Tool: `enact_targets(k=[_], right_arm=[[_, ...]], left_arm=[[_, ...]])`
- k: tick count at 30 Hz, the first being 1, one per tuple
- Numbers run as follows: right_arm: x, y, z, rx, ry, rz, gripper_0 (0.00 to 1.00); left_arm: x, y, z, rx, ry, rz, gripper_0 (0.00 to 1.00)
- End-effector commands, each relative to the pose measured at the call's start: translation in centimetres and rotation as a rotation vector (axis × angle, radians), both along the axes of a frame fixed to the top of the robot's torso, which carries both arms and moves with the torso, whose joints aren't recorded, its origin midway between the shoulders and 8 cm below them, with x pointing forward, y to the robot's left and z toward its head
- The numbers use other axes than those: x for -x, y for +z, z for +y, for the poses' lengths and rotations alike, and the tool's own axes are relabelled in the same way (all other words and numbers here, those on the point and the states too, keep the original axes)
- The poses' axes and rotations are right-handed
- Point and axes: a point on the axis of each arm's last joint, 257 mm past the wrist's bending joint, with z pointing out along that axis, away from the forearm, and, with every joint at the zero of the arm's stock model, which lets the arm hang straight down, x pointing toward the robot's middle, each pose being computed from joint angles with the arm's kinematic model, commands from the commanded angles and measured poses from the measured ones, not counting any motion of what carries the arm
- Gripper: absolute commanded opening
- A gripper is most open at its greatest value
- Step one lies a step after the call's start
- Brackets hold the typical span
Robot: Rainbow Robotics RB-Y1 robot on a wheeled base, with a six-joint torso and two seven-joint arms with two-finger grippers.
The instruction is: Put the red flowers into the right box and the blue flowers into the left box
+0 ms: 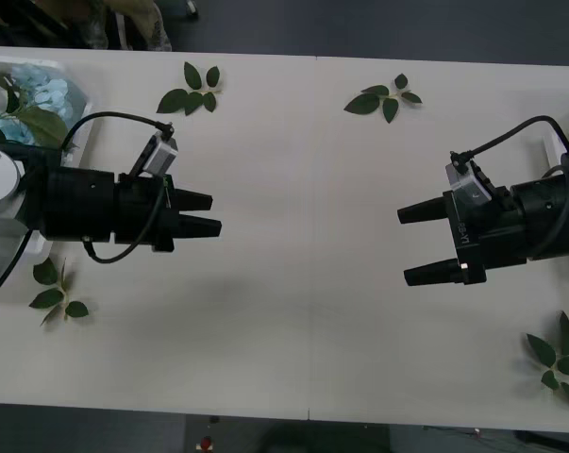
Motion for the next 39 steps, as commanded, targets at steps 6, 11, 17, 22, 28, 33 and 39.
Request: enact_targets(k=[6,11,17,22,28,33,39], right_arm=[[-0.6,1.6,0.4,-0.002,0.017,-0.057,1.00],[-0.6,1.6,0.4,-0.002,0.017,-0.057,1.00],[-0.6,1.6,0.4,-0.002,0.017,-0.057,1.00],[-0.6,1.6,0.4,-0.002,0.017,-0.057,1.00],[-0.6,1.6,0.4,-0.002,0.017,-0.057,1.00],[-0.6,1.6,0.4,-0.002,0.017,-0.057,1.00],[-0.6,1.6,0.4,-0.002,0.017,-0.057,1.00]], left_arm=[[2.4,5.4,-2.8,0.107,-0.161,-0.076,0.58],[3.9,5.2,-4.8,0.207,-0.213,-0.095,0.59],[6.0,5.1,-5.8,0.270,-0.296,-0.053,0.58],[7.5,5.2,-5.5,0.269,-0.359,-0.047,0.58],[8.3,6.1,-5.4,0.305,-0.399,-0.045,0.59],[8.4,6.4,-5.4,0.314,-0.406,-0.056,0.58],[7.7,6.6,-5.3,0.320,-0.379,-0.064,0.58]])
